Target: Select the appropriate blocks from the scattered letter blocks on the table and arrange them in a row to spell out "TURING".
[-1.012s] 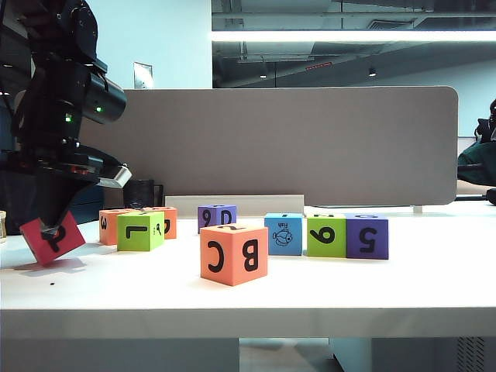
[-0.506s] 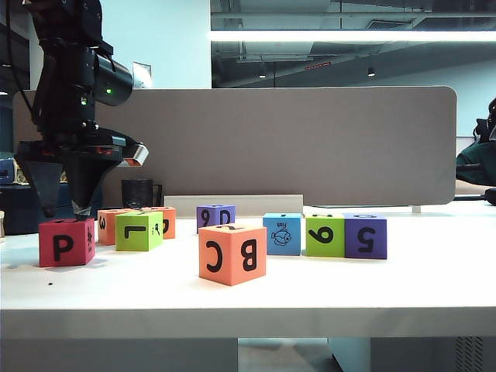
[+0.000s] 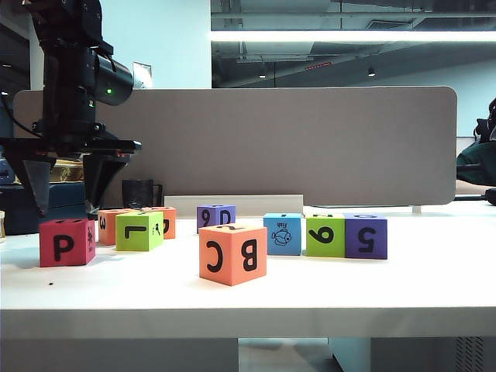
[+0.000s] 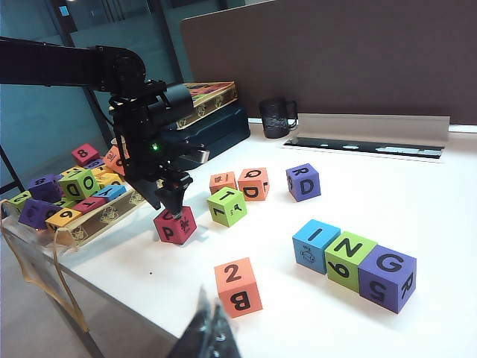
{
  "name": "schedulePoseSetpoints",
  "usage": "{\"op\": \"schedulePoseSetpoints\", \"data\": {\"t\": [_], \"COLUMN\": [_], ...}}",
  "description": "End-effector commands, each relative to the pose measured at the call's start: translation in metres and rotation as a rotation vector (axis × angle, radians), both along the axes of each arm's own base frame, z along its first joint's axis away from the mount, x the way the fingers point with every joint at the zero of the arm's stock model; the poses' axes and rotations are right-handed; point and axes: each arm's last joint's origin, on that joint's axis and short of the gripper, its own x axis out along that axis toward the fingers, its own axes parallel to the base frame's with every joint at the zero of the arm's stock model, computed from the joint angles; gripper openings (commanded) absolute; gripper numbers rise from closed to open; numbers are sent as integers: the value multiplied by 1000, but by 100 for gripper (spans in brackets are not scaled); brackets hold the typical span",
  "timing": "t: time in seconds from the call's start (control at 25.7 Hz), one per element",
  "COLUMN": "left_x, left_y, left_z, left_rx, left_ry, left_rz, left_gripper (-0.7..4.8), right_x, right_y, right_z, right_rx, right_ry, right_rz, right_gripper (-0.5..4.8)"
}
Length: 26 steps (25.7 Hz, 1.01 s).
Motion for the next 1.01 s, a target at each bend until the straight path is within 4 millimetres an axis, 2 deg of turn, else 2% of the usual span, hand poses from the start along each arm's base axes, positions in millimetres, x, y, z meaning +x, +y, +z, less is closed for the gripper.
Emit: {"op": "schedulePoseSetpoints", "data": {"t": [0.04,0.35,1.01], "left_x": [-1,5,11], "left_y": [1,0,0], "left_z": [4,1,-15], "left_rx": [-7,-13,17], "left_ry": [-13,-58,-30], "left_rz": [75,143,145], "left_gripper": [342,341,335], "right_x": [-2,-2,-3], "right_y": [0,0,0], "right_z": [2,2,0], "right_rx": [0,0,1], "right_ry": [-23,-23,-6], "right_rz": [-3,-3,2], "right_gripper": [-1,-1,-1]}}
